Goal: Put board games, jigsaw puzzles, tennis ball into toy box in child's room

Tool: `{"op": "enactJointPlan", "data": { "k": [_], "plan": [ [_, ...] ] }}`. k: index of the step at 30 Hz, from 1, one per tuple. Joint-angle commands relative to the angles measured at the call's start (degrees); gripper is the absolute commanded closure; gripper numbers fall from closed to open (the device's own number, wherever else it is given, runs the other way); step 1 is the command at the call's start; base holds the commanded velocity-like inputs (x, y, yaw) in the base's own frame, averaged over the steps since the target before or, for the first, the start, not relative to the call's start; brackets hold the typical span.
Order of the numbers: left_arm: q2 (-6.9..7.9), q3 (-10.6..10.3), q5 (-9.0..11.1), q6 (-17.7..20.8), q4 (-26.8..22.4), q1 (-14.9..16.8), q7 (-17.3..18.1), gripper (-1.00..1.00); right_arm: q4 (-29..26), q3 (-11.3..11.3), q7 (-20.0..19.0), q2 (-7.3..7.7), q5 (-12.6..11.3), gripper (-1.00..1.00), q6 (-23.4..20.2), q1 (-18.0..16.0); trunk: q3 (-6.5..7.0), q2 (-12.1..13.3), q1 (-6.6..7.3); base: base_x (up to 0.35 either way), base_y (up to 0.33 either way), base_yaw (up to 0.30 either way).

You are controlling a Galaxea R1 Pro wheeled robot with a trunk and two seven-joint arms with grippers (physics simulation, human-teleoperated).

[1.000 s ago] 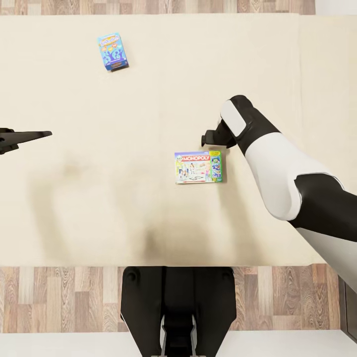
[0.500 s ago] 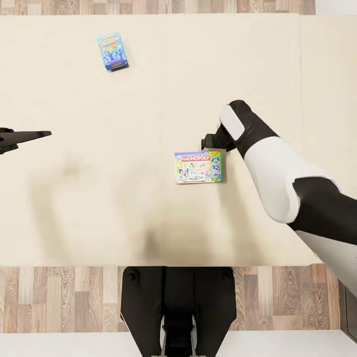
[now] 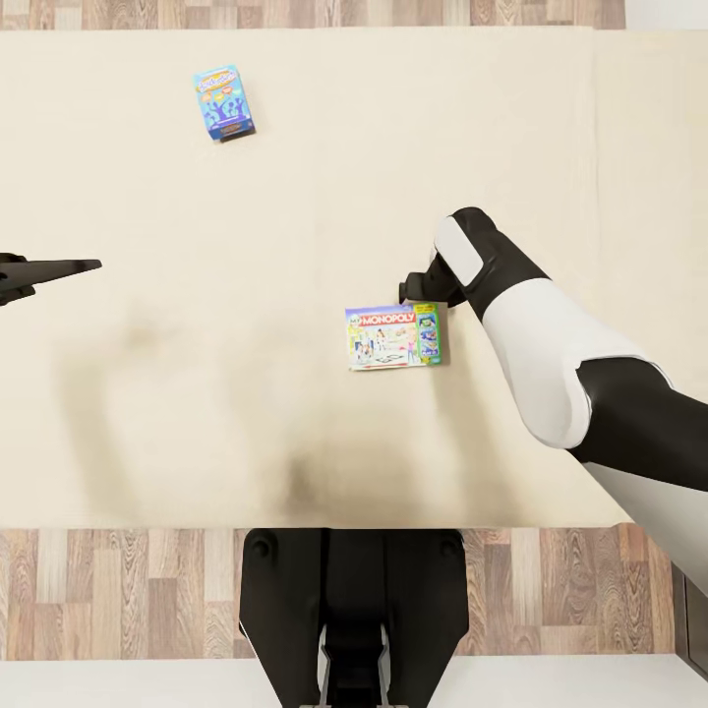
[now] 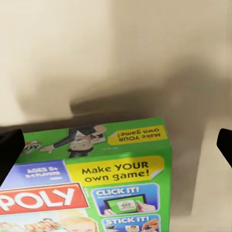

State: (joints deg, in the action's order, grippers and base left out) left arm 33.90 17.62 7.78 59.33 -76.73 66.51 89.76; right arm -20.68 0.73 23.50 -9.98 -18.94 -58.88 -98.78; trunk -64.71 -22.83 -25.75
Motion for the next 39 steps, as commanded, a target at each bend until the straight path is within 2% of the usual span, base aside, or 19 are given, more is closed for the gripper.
{"op": "enactJointPlan", "data": {
  "k": [1,29,39],
  "plan": [
    [0.02,0.0,0.0,0.6,0.0,0.0,0.2,-1.0,0.0,0.1,0.6,-0.02,-0.6,-1.0,-0.1,0.0,-0.06,-0.1,-0.04,0.0,0.0,0.0],
    [0.02,0.0,0.0,0.6,0.0,0.0,0.2,-1.0,1.2,0.1,0.6,-0.02,-0.6,-1.0,-0.9,0.8,-0.06,-0.1,-0.04,0.0,0.0,0.0],
    [0.08,0.1,0.0,0.7,0.0,0.0,0.2,-1.0,3.8,0.1,0.7,-0.02,-0.6,-1.0,-1.0,0.8,-0.06,-0.1,-0.04,0.0,0.0,0.0]
  ]
}}
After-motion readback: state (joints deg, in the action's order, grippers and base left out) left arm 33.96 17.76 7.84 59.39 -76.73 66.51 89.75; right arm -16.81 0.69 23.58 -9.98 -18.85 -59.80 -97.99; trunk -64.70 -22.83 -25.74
